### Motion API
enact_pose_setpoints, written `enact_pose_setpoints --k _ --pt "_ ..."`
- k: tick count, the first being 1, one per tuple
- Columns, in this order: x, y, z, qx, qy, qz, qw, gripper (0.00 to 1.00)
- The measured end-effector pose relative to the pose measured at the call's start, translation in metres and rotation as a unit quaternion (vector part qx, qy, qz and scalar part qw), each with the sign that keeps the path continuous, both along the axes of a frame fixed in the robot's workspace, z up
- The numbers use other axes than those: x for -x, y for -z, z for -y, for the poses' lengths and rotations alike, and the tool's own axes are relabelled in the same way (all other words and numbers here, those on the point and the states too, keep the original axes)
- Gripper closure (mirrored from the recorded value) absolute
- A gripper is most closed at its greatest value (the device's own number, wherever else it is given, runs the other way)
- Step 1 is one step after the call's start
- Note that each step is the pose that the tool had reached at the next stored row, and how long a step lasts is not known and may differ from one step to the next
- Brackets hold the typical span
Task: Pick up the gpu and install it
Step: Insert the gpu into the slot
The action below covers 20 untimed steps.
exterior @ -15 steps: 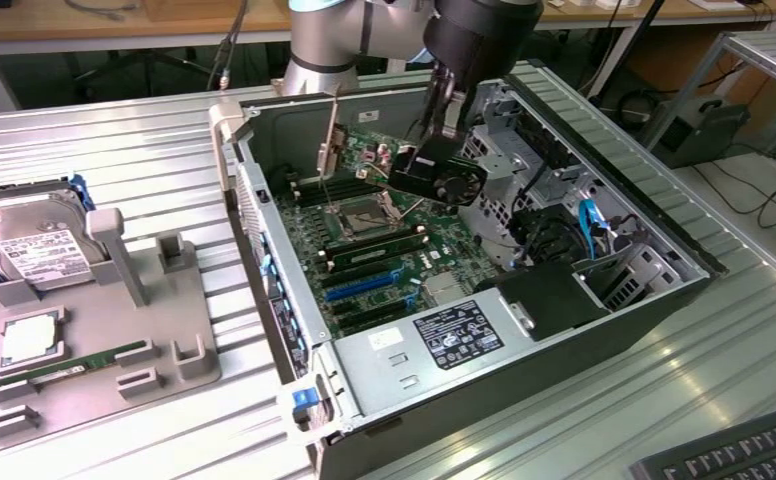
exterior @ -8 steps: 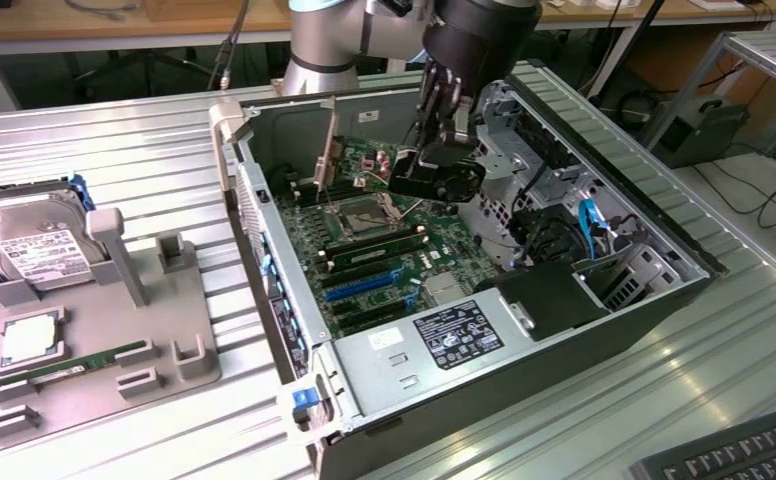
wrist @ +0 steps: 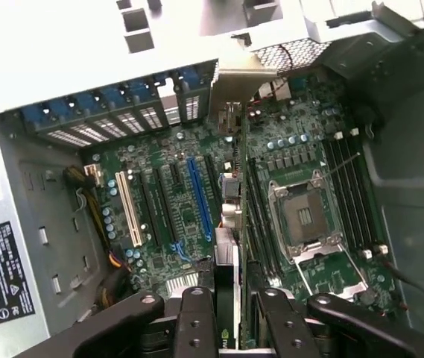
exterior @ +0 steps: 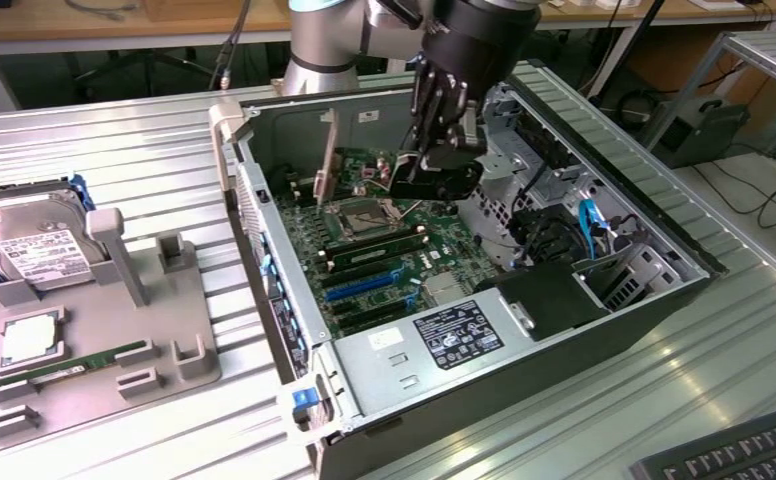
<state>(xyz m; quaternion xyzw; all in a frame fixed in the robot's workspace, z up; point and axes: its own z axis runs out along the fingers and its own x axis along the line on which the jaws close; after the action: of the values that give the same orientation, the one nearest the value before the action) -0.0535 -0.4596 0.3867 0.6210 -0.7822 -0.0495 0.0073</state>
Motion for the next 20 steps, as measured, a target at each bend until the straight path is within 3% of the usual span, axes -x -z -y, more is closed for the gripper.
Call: enact_pose_setpoints --k 3,8,15,20 --pt "0.000 0.0011 0.0000 0.0000 -0.027 0.0018 0.9996 0.73" --pt "0.000 0.0035 -0.0001 0.0001 -0.068 0.0047 0.9977 0.73" --pt "0.001 0.0128 0.0034 0.0001 -0.074 0.0078 0.9972 0.73" --pt "0.001 0.0166 0.0035 0.0001 -0.101 0.0095 0.9948 0.73"
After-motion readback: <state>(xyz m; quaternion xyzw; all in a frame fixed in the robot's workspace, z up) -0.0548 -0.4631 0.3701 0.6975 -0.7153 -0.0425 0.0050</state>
